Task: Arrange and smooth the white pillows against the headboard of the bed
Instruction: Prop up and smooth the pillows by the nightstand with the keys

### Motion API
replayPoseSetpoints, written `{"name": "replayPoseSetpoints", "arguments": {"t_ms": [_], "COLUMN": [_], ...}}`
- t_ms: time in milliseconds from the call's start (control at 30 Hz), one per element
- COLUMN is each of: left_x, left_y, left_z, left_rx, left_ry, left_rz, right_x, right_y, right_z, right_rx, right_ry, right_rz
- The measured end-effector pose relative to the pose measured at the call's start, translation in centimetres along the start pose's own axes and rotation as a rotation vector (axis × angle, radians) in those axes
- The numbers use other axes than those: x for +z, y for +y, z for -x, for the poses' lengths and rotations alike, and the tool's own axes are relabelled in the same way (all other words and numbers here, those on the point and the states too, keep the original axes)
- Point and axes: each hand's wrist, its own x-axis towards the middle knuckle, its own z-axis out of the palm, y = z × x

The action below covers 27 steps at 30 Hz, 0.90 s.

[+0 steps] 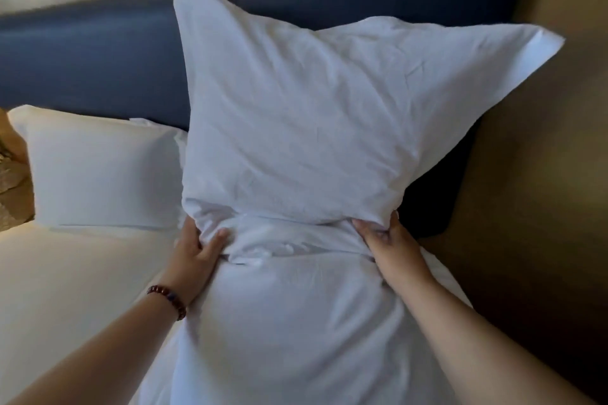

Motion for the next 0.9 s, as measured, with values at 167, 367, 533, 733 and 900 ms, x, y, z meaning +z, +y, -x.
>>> {"name": "replayPoseSetpoints", "arguments": {"t_ms": [167,367,533,733,900], "left_x": [-1.0,-2.7,-2.7,-6.6,-6.8], "left_y": [-5.5,-9.2,-7.1,-3.9,-7.8], "left_z": [1.9,8.1,10.1,8.1,10.3], "left_rx": [-0.111,-0.323,-0.255,-0.146,-0.267], "left_ry": [-0.231,-0.455,-0.25,-0.1,-0.3], "left_rz": [0.1,0.363,0.318,0.078,-0.116], "right_x": [1.2,-0.3,-0.7,-0.1,1.8], "right_y": [2.3,2.5,2.2,0.0,4.4], "right_z": [5.3,11.1,13.3,14.5,18.7], "right_rx": [0.25,0.442,0.445,0.373,0.469], "right_ry": [-0.028,-0.115,-0.043,-0.044,-0.044], "right_rz": [-0.064,0.167,0.171,0.28,0.526]}}
